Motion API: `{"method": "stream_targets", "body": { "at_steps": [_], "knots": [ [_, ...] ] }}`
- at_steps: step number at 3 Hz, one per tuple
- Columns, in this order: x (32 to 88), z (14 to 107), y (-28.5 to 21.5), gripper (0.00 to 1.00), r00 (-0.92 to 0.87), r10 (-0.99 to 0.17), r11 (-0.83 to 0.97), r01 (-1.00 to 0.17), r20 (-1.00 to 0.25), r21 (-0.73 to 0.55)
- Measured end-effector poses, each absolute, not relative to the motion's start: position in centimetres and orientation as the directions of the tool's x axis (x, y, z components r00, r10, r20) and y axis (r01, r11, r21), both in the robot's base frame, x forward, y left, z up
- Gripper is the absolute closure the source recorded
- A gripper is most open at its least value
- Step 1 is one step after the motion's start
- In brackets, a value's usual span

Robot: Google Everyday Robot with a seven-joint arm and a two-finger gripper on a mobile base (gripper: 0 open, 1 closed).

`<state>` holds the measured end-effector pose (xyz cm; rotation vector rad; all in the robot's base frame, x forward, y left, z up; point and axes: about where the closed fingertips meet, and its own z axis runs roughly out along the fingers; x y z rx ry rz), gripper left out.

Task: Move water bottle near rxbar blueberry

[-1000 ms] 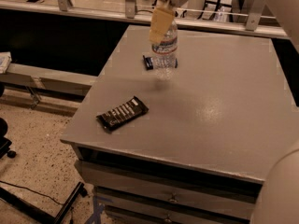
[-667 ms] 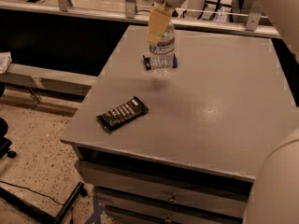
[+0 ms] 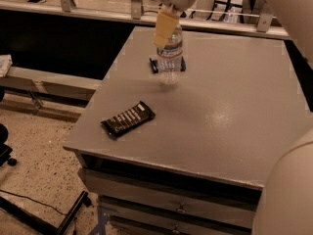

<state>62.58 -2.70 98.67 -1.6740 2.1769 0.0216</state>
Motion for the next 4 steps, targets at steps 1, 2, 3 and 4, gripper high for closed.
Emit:
{"method": "stream_targets", "body": {
  "at_steps": [1, 2, 3, 4],
  "knots": [
    [62.8, 98.5, -2.8, 1.00, -0.214, -0.924, 0.292, -0.930, -0.316, -0.224],
    [63.2, 98.3, -3.0, 1.00, -0.221, -0.922, 0.300, -0.927, -0.318, -0.226],
    [63.8, 98.1, -3.3, 1.00, -0.229, -0.919, 0.310, -0.923, -0.322, -0.228],
    [64.2, 97.9, -3.5, 0.83, -0.235, -0.916, 0.318, -0.920, -0.326, -0.228]
  ]
}}
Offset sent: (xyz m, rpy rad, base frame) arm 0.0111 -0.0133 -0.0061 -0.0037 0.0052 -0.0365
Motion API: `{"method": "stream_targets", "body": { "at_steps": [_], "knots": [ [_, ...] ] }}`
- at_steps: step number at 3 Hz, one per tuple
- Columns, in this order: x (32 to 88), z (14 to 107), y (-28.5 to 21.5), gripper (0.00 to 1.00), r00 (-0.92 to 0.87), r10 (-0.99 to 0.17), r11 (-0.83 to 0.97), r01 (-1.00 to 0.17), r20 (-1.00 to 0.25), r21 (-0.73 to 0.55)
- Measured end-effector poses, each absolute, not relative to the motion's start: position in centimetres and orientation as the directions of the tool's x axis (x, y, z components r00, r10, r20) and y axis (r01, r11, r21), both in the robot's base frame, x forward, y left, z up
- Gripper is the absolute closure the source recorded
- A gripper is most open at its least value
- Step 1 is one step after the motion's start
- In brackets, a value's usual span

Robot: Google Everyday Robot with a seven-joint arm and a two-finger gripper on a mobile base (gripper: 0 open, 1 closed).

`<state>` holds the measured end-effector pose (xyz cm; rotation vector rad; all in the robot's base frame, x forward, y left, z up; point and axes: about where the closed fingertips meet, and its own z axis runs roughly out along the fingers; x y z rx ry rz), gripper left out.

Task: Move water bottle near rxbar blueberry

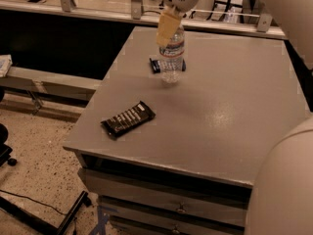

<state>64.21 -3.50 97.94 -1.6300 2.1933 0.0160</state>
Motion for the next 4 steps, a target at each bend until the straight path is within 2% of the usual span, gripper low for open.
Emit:
{"method": "stream_targets", "body": {
  "at_steps": [3, 4],
  "knots": [
    [64.31, 97.38, -3.97, 0.13, -0.241, -0.909, 0.323, -0.923, -0.339, -0.210],
    [64.26, 97.32, -4.28, 0.00, -0.246, -0.907, 0.326, -0.923, -0.340, -0.202]
  ]
}}
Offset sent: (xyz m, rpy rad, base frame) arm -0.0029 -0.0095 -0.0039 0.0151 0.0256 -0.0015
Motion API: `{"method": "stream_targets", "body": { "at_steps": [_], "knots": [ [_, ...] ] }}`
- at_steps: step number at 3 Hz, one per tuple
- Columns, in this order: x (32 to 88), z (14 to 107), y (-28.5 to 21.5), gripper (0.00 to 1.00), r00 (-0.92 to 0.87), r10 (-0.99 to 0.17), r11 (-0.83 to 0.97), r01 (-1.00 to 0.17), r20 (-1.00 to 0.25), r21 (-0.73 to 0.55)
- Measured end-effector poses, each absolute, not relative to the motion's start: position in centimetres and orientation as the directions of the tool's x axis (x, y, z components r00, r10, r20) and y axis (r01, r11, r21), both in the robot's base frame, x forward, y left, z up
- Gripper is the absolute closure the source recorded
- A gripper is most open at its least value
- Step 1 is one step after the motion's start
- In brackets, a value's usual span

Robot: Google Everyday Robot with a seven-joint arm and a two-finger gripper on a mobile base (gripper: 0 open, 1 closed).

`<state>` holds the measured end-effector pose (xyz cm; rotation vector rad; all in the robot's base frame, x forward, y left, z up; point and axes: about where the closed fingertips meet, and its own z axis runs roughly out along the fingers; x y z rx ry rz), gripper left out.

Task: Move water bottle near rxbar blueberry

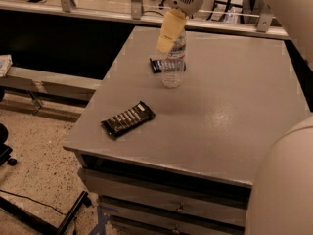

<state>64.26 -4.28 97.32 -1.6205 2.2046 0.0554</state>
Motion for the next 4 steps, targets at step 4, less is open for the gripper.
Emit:
{"method": "stream_targets", "body": {
  "at_steps": [4],
  "knots": [
    [62.8, 101.4, -11.4, 0.00, -0.241, -0.871, 0.363, -0.903, -0.427, -0.230]
  ]
}}
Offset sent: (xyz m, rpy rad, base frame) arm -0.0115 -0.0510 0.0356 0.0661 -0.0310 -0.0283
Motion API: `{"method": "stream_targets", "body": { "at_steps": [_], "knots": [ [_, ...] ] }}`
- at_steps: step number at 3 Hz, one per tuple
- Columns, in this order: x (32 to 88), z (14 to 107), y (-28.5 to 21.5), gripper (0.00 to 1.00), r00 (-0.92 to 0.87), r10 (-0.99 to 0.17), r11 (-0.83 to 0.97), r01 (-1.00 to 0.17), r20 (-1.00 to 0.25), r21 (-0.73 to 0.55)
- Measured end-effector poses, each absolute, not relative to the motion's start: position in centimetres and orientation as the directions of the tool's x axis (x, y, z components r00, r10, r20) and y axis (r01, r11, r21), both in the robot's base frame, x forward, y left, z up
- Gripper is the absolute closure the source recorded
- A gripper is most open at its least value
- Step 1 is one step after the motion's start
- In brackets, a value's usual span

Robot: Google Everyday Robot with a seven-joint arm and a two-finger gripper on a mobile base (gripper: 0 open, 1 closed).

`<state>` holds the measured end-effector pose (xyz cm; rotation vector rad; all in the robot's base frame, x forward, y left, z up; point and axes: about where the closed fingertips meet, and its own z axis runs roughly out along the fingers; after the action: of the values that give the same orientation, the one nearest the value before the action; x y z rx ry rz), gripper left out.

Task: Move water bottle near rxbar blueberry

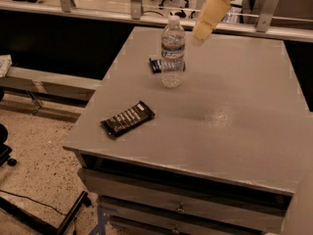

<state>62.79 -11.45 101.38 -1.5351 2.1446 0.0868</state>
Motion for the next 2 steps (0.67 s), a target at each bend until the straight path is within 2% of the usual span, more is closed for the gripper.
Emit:
{"method": "stream_targets", "body": {
  "at_steps": [2],
  "knots": [
    [60.4, 102.5, -15.6, 0.00, -0.231, -0.868, 0.363, -0.899, -0.439, -0.245]
  ]
}}
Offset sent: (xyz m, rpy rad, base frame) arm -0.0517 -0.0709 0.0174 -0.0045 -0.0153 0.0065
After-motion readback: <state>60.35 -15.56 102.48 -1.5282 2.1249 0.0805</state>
